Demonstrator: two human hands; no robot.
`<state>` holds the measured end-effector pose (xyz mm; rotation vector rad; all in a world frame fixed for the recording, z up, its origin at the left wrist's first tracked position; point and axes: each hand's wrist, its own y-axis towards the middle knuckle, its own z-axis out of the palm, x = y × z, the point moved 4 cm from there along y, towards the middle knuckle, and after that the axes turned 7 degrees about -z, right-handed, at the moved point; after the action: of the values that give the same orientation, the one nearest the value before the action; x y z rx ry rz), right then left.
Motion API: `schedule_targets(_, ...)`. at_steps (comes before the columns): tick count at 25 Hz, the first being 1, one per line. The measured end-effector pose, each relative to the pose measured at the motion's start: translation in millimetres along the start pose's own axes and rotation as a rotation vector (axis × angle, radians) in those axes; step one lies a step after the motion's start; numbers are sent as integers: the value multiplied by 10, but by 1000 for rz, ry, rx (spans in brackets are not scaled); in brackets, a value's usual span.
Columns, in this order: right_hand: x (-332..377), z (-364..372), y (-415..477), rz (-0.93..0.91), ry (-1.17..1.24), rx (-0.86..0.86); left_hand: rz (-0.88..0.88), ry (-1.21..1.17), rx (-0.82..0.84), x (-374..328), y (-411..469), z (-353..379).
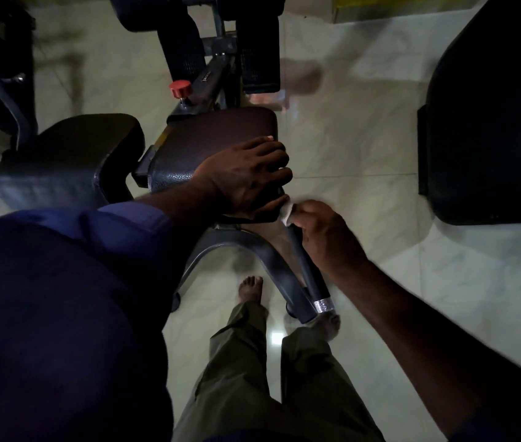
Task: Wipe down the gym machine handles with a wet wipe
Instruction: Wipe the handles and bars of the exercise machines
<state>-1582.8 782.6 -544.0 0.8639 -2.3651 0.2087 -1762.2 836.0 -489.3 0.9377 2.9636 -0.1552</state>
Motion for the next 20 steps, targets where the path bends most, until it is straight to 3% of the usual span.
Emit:
schedule_targets(3,187,-149,-498,-59,11,17,24,-68,-94,159,190,-137)
schedule_targets(4,260,-217,-687,-87,10,21,-26,-93,-85,109,155,243)
schedule_targets(5,325,-265,-840,-102,7,29,-176,-105,49,45,-90,1095)
schedule_targets(6,345,-276,-938,-106,-1,29,-358,124,-120,22,-543,2097)
schedule_targets(7,328,-266,-958,-107,-11,18,-680,55,218,-321,-1000,3189)
schedule_targets(8,284,-239,-912,-106,-26,0,-914,-179,429,-652,-1282,3599)
schedule_targets(9,227,-207,-806,-108,-33,-7,-920,-225,480,-1005,-1464,3774)
schedule_targets(10,162,-162,-637,-119,-23,-10,-945,-359,408,-1230,-1658,3800)
schedule_targets(11,93,-102,-441,-117,-1,-21,-1052,-218,287,-1213,-1623,3658)
schedule_targets(12,25,-35,-237,-93,22,-38,-1124,-294,419,-1199,-1683,3688)
schedule_targets(13,-23,12,-54,-54,39,-47,-1200,-256,396,-1144,-1704,3695)
schedule_targets(15,-57,38,146,11,57,-70,-1379,-415,295,-1273,-1650,3711)
schedule_targets(17,-10,6,-65,30,39,-92,-1329,-483,300,-1284,-1624,3709)
schedule_targets(19,124,-126,-592,-15,17,-89,-1177,-561,511,-1264,-1562,3775)
schedule_targets(20,185,-196,-883,-31,9,-83,-1002,-384,645,-1268,-1527,3797)
